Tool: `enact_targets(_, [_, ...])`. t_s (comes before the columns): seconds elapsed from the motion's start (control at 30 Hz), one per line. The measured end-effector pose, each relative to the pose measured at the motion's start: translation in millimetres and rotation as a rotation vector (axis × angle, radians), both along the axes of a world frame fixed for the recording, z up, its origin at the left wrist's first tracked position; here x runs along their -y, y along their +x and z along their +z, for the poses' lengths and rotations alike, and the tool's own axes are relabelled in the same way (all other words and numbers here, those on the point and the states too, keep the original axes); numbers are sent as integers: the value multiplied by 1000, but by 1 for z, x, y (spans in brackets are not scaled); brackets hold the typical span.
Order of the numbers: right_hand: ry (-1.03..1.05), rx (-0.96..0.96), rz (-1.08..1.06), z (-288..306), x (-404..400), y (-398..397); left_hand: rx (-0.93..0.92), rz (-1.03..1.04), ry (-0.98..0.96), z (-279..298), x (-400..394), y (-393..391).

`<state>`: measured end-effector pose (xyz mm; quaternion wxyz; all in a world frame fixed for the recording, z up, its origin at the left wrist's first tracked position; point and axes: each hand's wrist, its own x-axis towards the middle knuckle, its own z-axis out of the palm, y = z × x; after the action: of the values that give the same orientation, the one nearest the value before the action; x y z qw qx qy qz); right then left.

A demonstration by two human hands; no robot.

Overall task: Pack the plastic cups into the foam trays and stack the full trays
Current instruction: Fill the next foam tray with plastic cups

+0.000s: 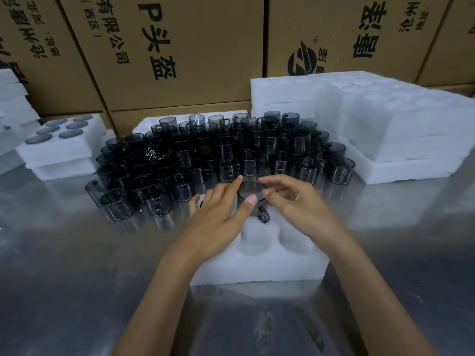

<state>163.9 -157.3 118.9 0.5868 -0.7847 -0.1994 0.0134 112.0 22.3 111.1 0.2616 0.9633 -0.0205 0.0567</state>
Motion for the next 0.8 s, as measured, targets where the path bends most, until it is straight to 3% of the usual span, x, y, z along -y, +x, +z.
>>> enact_targets(0.17, [-140,86,-16,-5,-6,2,-2,48,88,-3,-1,1])
enact_targets(0.33, [-455,207,-46,-8,-11,1,-94,59,282,-8,1,5])
enact_targets(0.5, [-663,277,-122,-7,-11,0,-98,75,304,-7,4,9])
enact_targets(0.6, [-597,263,-92,-9,-7,5,-74,86,292,-5,4,10])
enact_targets(0.67, [-364,213,-73,-9,-4,11,-32,105,272,-6,4,8])
enact_targets(0.73, [-73,185,-216,-9,7,22,20,132,254,-6,6,6])
enact_targets(0.8, [-26,184,-458,-16,23,40,63,166,238,-6,6,6])
